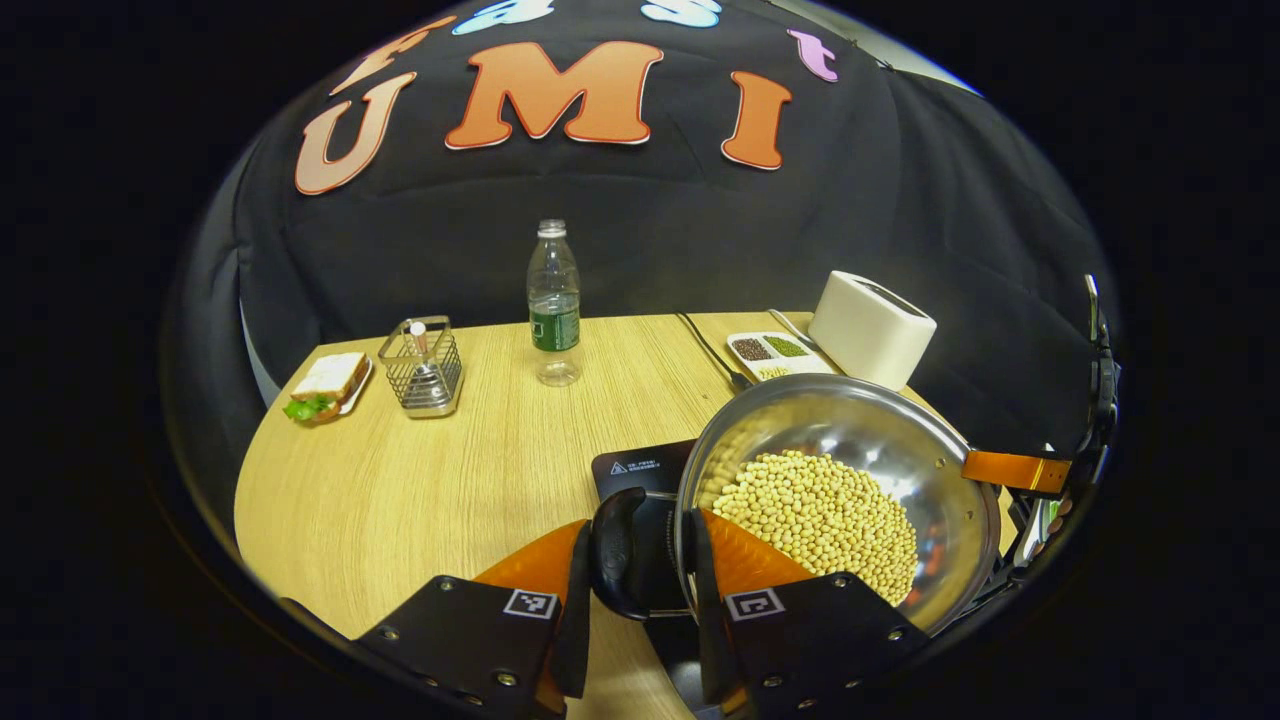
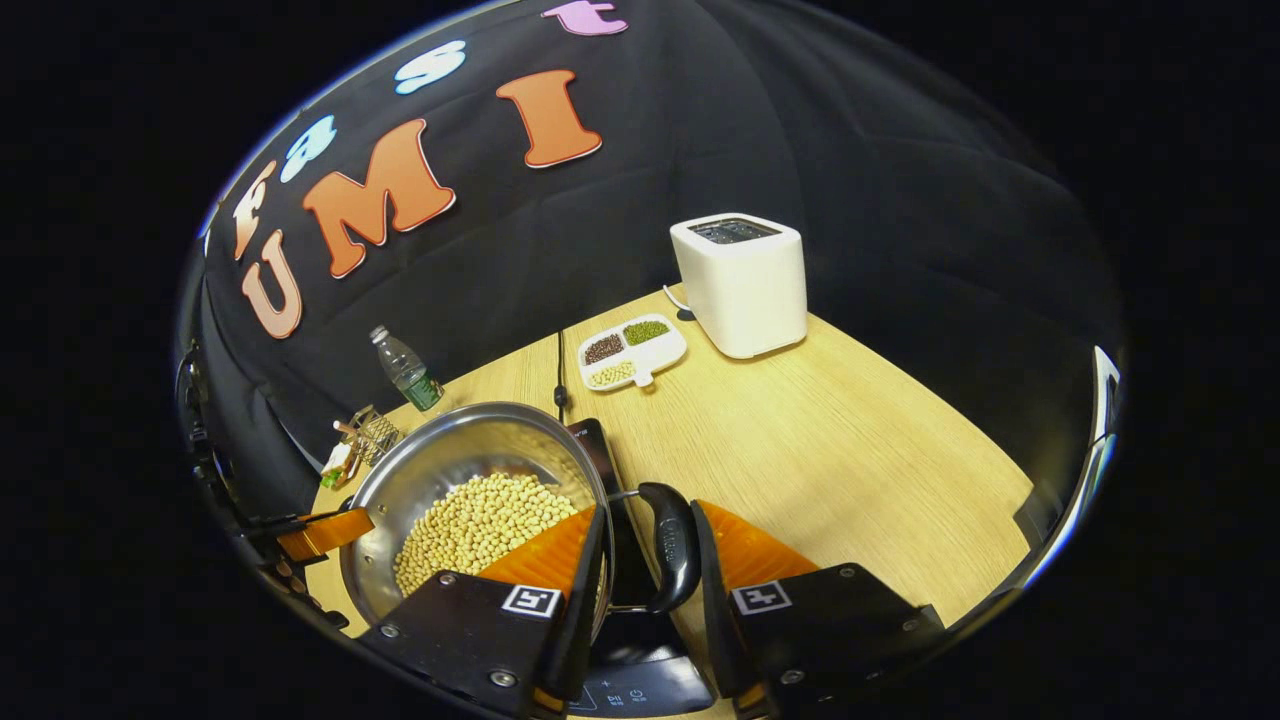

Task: First push the handle of the pot to place it horizontally, then grasp the pot with both hands and set it on the induction cooktop.

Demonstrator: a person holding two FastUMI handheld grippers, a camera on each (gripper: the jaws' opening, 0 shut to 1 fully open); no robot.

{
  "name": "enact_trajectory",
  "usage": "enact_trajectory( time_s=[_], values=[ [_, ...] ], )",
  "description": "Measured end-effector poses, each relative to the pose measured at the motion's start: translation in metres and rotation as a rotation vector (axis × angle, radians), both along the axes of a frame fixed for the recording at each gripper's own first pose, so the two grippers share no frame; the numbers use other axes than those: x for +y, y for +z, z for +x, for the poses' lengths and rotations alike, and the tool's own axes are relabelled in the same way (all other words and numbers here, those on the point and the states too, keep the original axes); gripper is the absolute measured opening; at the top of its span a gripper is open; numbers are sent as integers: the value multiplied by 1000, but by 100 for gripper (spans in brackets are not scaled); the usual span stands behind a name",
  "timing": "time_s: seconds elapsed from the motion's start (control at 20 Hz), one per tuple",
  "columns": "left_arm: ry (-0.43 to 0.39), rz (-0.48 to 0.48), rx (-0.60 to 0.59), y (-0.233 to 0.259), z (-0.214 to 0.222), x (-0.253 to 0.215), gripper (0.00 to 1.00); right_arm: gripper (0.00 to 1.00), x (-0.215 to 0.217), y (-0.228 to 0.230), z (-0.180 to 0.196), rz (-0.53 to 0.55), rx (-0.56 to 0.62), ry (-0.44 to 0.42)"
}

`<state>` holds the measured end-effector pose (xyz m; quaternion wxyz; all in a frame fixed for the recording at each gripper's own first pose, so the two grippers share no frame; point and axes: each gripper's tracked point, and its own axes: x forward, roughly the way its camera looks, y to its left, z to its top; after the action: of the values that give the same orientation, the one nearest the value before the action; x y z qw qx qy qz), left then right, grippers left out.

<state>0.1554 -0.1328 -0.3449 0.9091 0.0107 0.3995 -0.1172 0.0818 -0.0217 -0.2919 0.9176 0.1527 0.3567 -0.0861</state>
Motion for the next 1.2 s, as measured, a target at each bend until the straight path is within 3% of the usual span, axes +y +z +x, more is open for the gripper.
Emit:
enact_trajectory(
  time_s=[0.25,0.4,0.55,0.6,0.65,0.7,0.85,0.95,1.05,1.2],
  values=[
    [12,2,25,2,-3,0,49,52,-2,2,-5,-5,-1,-2],
    [37,37,-88,35,15,9,54,59,-15,41,4,-45,-114,-27],
    [69,55,-198,75,16,13,58,78,-25,65,-3,-86,-175,-38],
    [81,56,-210,81,11,17,65,89,-26,65,-6,-92,-176,-36],
    [92,60,-221,86,8,21,72,93,-26,65,-11,-98,-168,-34],
    [105,68,-234,92,5,28,73,95,-25,67,-14,-101,-167,-27],
    [133,82,-286,124,-4,43,72,95,-16,96,-20,-126,-215,1],
    [172,113,-392,168,-8,62,74,95,-9,134,-23,-162,-286,24],
    [215,154,-500,220,-14,84,94,95,-2,176,-28,-195,-363,42],
    [258,66,-584,287,-21,91,93,95,5,232,-41,-254,-446,67]
  ],
)
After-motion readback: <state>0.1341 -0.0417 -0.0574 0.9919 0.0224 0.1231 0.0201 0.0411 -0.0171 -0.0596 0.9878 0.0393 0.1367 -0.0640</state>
